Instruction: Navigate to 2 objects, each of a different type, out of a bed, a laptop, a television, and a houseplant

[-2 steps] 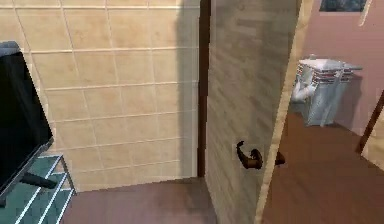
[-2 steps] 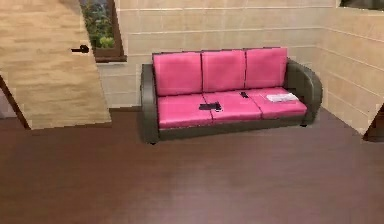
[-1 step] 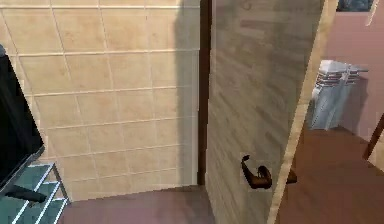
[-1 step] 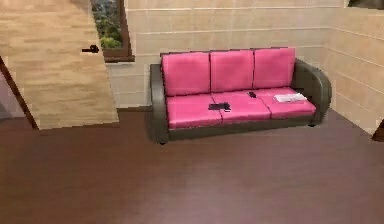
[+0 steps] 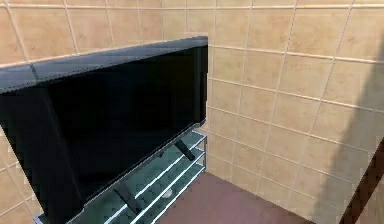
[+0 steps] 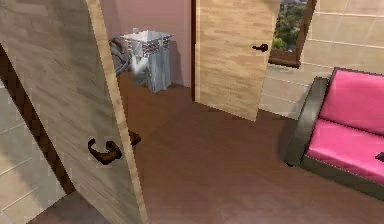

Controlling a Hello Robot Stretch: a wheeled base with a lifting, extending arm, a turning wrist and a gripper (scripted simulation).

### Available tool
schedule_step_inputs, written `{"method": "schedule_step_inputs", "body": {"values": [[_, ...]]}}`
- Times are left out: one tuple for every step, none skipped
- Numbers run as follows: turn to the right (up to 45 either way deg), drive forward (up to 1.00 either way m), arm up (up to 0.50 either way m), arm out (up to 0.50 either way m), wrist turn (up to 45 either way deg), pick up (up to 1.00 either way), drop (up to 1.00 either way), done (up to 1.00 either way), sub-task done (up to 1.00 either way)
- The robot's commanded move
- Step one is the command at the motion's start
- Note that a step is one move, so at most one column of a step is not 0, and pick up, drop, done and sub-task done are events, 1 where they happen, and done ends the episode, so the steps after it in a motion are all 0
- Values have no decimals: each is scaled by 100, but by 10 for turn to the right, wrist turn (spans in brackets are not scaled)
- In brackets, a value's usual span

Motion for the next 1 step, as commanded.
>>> {"method": "schedule_step_inputs", "body": {"values": [[-150, 0, 0, 0, 0, 0, 0, 0, 0]]}}
